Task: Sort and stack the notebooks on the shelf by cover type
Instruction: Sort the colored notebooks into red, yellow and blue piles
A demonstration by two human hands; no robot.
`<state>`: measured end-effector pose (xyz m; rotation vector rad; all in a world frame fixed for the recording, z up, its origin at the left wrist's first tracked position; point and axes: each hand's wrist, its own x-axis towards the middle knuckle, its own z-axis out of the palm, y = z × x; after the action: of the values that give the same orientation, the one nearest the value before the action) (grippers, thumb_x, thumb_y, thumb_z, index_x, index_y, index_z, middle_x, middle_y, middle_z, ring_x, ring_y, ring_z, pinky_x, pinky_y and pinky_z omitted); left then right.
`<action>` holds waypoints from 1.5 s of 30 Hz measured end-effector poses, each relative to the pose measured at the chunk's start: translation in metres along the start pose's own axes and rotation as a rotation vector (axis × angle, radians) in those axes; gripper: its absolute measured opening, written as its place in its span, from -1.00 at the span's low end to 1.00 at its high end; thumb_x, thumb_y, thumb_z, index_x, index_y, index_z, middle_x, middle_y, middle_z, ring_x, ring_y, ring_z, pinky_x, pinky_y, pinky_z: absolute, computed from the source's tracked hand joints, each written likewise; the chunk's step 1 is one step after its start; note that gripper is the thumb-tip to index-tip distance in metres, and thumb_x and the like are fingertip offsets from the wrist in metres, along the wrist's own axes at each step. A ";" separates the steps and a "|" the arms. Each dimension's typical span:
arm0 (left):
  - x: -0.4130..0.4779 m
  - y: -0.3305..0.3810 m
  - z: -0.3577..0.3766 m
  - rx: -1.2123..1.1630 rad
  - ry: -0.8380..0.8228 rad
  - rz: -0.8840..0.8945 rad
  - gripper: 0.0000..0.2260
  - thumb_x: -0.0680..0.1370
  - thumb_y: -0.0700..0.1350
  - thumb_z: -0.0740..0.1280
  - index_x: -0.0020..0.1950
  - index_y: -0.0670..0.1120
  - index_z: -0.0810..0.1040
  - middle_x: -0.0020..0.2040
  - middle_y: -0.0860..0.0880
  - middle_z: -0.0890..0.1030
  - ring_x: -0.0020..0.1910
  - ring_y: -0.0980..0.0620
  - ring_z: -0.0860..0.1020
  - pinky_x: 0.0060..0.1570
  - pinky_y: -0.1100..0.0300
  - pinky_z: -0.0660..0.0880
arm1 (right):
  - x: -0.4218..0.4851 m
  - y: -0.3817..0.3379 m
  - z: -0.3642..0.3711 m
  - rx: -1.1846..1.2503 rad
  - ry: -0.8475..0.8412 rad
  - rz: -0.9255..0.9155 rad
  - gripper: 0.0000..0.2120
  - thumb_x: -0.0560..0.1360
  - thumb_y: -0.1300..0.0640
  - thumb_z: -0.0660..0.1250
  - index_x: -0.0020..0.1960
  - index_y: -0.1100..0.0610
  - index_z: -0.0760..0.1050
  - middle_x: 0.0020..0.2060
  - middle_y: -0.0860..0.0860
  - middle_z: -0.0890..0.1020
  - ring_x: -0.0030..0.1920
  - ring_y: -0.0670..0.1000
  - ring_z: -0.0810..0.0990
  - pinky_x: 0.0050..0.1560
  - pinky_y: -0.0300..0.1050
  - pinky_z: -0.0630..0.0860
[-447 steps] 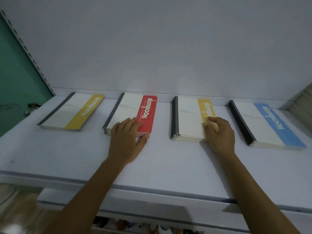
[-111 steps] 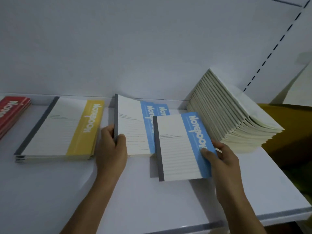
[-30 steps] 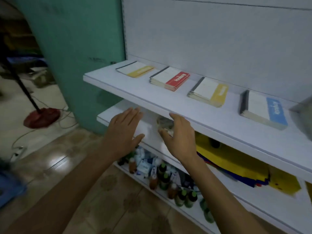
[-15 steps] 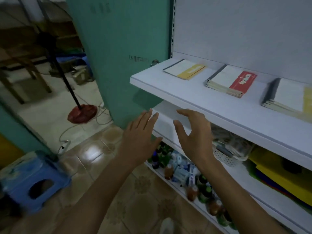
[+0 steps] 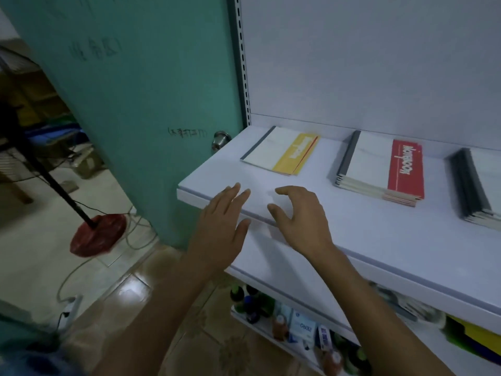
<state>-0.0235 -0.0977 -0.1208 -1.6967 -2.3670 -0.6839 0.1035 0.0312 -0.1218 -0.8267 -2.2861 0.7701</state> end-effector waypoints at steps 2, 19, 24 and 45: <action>0.021 -0.004 0.007 -0.020 0.002 0.026 -0.57 0.61 -0.08 0.20 0.48 -0.07 0.25 0.51 -0.07 0.23 0.50 -0.06 0.16 0.45 0.01 0.10 | 0.012 0.009 -0.001 -0.083 -0.031 0.036 -0.57 0.54 -0.07 0.29 0.35 0.06 0.41 0.33 0.01 0.46 0.33 0.05 0.36 0.30 -0.10 0.26; 0.189 -0.100 0.060 -0.075 -0.202 0.451 -0.58 0.62 0.14 0.07 0.44 0.04 0.35 0.47 0.06 0.31 0.49 0.05 0.16 0.43 0.10 0.08 | 0.121 0.015 0.039 -0.220 0.260 0.569 -0.49 0.48 -0.32 0.19 0.01 0.14 0.49 -0.02 0.06 0.59 0.04 0.13 0.54 -0.02 -0.02 0.41; 0.210 -0.110 0.059 -0.185 -0.233 0.635 -0.50 0.59 0.22 -0.06 0.29 0.04 0.51 0.26 0.08 0.56 0.23 0.06 0.46 0.15 0.12 0.36 | 0.137 0.012 0.060 -0.422 0.338 0.735 -0.33 0.43 -0.41 0.14 0.08 0.20 0.47 0.11 0.09 0.53 0.20 0.13 0.47 0.22 0.07 0.37; 0.239 -0.131 0.077 -0.131 -0.353 0.155 -0.33 0.55 0.32 -0.09 0.52 -0.07 0.15 0.56 -0.10 0.07 0.53 -0.08 -0.02 0.46 -0.03 -0.04 | 0.091 0.000 0.057 0.176 0.883 0.606 -0.76 0.49 0.16 0.38 0.10 0.07 0.39 -0.07 -0.12 0.54 -0.06 -0.11 0.56 -0.20 -0.24 0.49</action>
<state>-0.2174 0.1083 -0.1350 -2.1911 -2.4163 -0.5639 0.0070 0.0769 -0.1309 -1.4420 -1.1776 0.6454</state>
